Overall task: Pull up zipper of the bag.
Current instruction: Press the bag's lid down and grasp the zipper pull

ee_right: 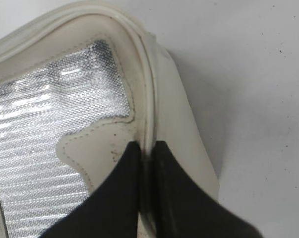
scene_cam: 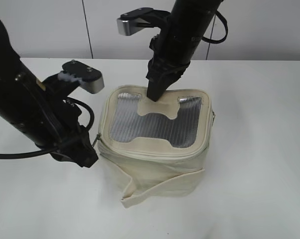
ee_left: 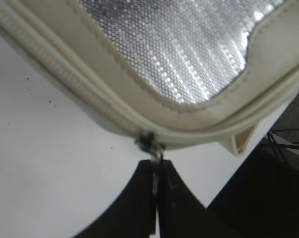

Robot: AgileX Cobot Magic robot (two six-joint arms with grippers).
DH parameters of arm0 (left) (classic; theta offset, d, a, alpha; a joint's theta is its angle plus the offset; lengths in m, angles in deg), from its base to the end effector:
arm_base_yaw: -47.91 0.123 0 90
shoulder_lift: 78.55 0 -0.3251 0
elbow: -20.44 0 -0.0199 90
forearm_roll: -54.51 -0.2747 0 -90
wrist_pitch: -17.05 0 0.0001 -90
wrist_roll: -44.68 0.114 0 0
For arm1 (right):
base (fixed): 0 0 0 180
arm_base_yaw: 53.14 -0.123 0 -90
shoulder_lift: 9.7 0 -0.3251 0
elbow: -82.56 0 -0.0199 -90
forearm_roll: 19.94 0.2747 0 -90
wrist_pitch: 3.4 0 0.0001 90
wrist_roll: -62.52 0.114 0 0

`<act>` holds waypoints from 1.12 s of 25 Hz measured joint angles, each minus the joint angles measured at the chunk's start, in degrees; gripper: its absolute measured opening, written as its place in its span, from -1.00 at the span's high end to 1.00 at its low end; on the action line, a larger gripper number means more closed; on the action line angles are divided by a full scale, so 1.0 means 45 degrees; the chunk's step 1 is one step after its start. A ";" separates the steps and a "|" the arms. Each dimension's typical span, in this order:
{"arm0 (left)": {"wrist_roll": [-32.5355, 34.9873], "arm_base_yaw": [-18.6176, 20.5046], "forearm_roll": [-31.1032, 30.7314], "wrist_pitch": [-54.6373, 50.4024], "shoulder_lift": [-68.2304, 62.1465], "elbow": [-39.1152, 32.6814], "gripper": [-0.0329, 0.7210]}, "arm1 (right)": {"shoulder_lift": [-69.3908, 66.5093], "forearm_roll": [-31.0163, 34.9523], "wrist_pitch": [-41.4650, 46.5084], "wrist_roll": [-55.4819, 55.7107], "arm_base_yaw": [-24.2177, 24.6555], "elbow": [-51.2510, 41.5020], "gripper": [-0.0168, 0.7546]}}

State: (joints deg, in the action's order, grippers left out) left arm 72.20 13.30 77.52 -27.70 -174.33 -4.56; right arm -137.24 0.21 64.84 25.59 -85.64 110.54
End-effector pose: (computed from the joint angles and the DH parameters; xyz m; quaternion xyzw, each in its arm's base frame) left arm 0.2378 -0.2023 0.2181 0.3964 0.8961 -0.1645 0.1135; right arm 0.3999 0.2980 0.2497 -0.5187 0.8316 0.1643 0.1111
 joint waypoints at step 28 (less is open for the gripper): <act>-0.0667 -0.1947 0.1651 0.0369 0.0782 -0.0011 0.92 | 0.0000 0.0170 -0.0183 0.0317 0.0000 -0.0105 0.83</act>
State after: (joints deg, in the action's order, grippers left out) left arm 69.20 4.54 84.95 -26.04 -170.81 -4.61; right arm -137.24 0.98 64.02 27.02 -85.64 110.07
